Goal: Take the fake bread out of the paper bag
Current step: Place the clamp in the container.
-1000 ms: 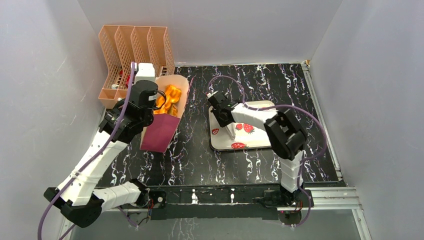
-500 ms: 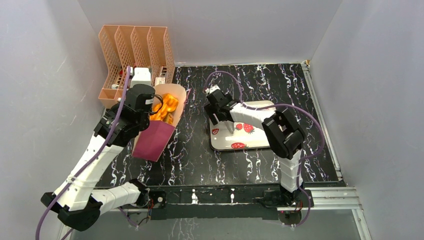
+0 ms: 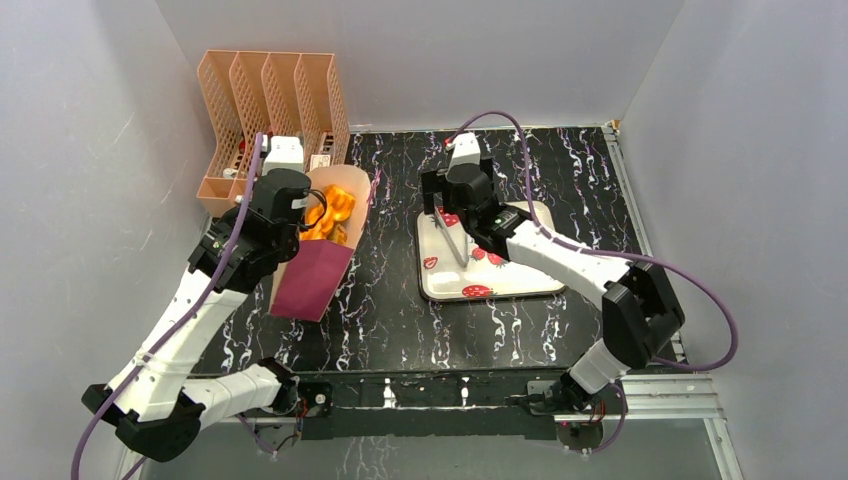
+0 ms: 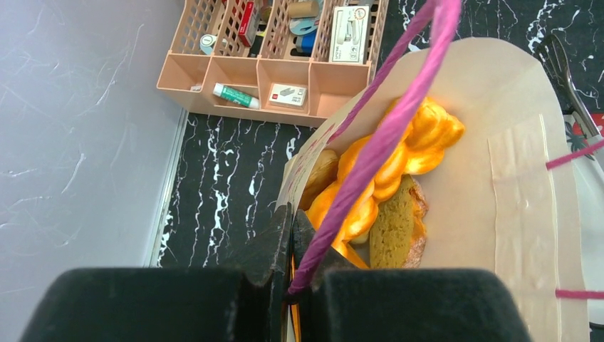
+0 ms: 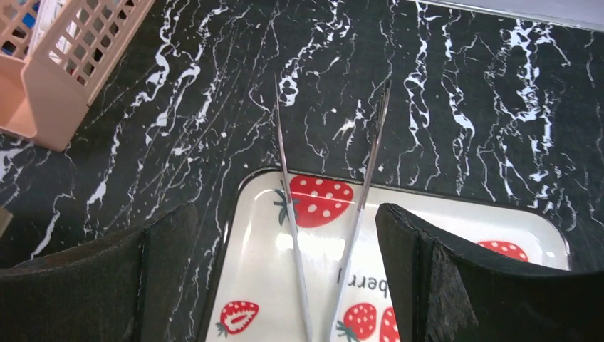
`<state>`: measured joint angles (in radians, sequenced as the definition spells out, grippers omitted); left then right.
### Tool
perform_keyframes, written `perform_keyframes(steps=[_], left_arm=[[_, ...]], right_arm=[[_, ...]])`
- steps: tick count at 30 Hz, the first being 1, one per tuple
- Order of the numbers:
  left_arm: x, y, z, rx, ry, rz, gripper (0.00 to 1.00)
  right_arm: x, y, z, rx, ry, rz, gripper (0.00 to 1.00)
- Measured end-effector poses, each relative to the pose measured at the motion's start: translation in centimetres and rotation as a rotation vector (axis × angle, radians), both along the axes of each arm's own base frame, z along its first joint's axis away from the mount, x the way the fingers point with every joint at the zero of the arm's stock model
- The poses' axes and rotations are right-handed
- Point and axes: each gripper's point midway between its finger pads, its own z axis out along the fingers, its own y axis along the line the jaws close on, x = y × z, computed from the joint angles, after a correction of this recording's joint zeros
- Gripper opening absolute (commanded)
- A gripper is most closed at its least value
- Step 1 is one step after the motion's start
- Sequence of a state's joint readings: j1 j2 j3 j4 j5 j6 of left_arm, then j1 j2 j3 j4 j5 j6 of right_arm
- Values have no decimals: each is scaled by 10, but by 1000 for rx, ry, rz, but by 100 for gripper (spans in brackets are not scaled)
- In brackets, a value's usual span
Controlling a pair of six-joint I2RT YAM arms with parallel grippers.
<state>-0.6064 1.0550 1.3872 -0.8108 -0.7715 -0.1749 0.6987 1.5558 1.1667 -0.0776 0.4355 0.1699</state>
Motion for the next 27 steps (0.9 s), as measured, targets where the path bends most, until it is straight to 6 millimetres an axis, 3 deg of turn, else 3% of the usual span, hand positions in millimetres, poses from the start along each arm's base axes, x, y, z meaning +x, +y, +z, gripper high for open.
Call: perform_keyframes(steps=[2, 6, 12, 15, 23, 27], left_arm=[[-1, 0, -1, 1, 5, -3, 0], [-1, -2, -5, -2, 13, -13, 0], [-2, -5, -25, 7, 53, -31, 0], [-3, -6, -32, 3, 60, -42, 0], [-4, -12, -46, -18, 72, -67, 0], [-6, -16, -52, -38, 81, -86, 0]], right_arm=[[7, 4, 5, 32, -14, -7, 98], [14, 6, -20, -3, 35, -13, 98], [-17, -18, -80, -78, 153, -26, 97], [-28, -27, -98, -107, 191, -28, 97], [-27, -26, -102, -104, 188, -27, 98], [-25, -24, -117, -121, 204, -25, 97]])
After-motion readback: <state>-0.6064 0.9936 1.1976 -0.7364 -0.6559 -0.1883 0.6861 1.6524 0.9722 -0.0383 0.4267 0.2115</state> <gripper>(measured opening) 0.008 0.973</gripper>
